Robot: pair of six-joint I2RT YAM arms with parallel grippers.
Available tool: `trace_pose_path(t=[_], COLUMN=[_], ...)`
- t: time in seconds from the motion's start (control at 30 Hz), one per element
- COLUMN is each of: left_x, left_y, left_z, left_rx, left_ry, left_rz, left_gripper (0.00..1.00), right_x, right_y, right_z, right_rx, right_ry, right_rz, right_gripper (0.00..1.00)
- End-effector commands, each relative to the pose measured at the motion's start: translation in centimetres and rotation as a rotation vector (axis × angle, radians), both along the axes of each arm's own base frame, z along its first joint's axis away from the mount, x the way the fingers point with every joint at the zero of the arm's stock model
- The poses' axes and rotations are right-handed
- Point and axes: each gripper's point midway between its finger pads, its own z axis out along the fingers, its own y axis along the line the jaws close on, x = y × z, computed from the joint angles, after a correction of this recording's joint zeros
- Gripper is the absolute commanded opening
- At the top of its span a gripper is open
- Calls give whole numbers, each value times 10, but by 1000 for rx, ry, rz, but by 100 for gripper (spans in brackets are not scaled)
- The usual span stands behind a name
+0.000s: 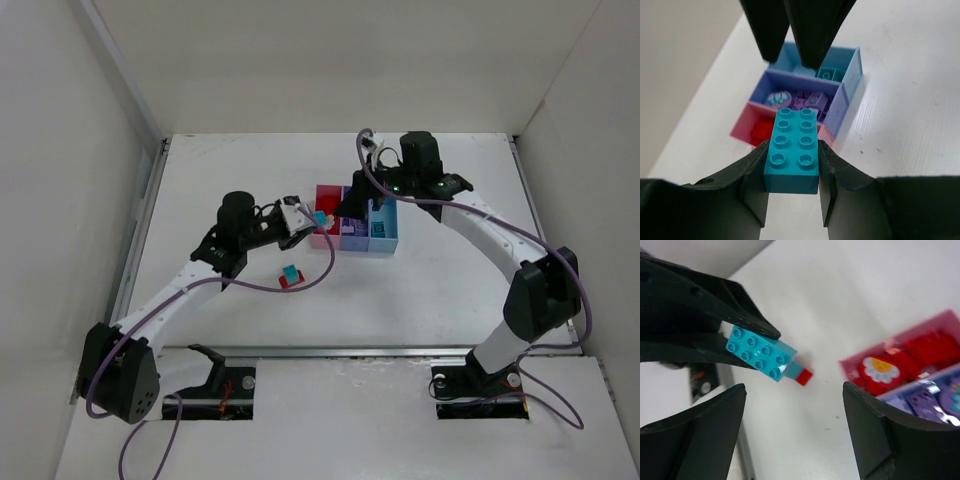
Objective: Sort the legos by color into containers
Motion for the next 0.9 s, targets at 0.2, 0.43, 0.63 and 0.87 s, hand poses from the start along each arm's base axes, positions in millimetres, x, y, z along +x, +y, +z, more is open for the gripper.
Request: trace_pose_path(t=[0.2,0.43,0.63,0.87], left_x=[-31,-37,-39,-35], left_y=[-19,-26,-30,-28], left_z=[56,62,71,70], left_rx=[-66,-81,-101,-106], left_ry=[-330,-355,-367,-342], left_rz=[-262,-291,-296,-263], left_gripper=[0,0,0,0], right_x=[-43,-50,-53,-63], right_y=[22,34,41,43], right_z=[53,52,43,43], right_rx=[216,221,215,231], right_ry=[34,46,69,72], right_rz=[358,406,421,486], right_gripper=[83,84,83,24])
